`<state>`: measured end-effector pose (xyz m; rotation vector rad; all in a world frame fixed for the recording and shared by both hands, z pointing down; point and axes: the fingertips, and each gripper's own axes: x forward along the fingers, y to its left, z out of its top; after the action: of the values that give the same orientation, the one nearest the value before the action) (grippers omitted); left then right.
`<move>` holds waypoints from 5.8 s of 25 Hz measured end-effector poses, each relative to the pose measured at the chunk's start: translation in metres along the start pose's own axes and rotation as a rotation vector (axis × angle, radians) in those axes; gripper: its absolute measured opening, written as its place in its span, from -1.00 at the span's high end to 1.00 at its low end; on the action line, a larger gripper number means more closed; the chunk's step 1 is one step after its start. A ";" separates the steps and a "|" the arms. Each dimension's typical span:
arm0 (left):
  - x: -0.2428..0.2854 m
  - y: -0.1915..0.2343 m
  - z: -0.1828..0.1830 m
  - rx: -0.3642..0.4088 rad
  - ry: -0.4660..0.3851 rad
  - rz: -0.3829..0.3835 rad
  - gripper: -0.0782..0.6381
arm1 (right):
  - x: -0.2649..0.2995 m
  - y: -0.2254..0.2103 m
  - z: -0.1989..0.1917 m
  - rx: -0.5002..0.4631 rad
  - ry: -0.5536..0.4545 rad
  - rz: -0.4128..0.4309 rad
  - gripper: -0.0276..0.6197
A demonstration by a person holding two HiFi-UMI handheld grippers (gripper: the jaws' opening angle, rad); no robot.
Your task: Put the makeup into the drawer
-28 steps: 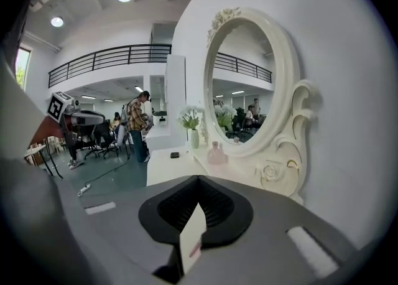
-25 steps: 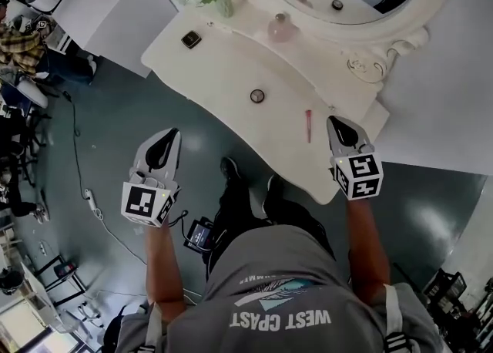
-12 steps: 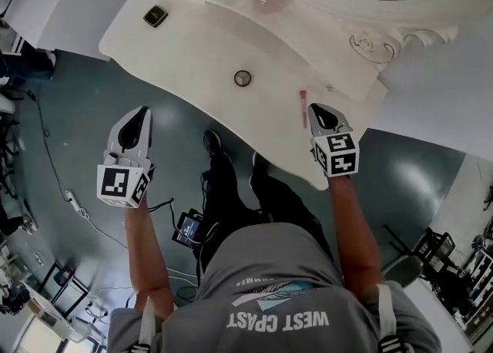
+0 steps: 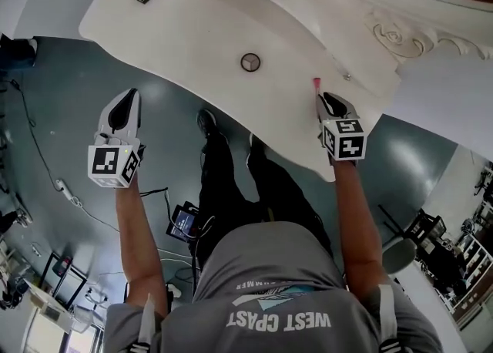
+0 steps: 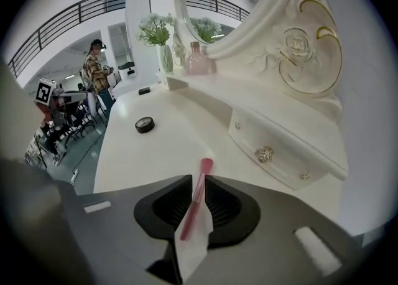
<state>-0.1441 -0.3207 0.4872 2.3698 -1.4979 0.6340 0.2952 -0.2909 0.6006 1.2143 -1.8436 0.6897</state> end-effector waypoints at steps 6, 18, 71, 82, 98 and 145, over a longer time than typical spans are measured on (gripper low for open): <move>0.013 0.034 -0.050 -0.068 0.038 0.007 0.78 | 0.012 0.007 -0.007 0.006 0.072 -0.030 0.66; 0.053 0.088 -0.135 -0.104 0.130 0.017 0.67 | 0.033 0.022 -0.004 0.062 0.107 -0.041 0.78; 0.121 0.090 -0.209 -0.051 0.269 -0.099 0.45 | -0.047 0.183 0.221 -0.154 -0.315 0.193 0.78; 0.056 0.100 -0.261 -0.073 0.298 -0.079 0.44 | -0.015 0.251 0.230 -0.252 -0.302 0.318 0.78; -0.014 0.109 -0.300 -0.102 0.340 -0.007 0.44 | 0.037 0.389 0.224 -0.390 -0.238 0.558 0.78; -0.150 0.140 -0.246 -0.217 0.048 0.246 0.78 | 0.235 0.502 0.061 -0.594 0.259 0.529 0.77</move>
<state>-0.3803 -0.1538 0.6257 2.0156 -1.7551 0.5455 -0.2377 -0.2568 0.7628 0.2426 -1.9552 0.4848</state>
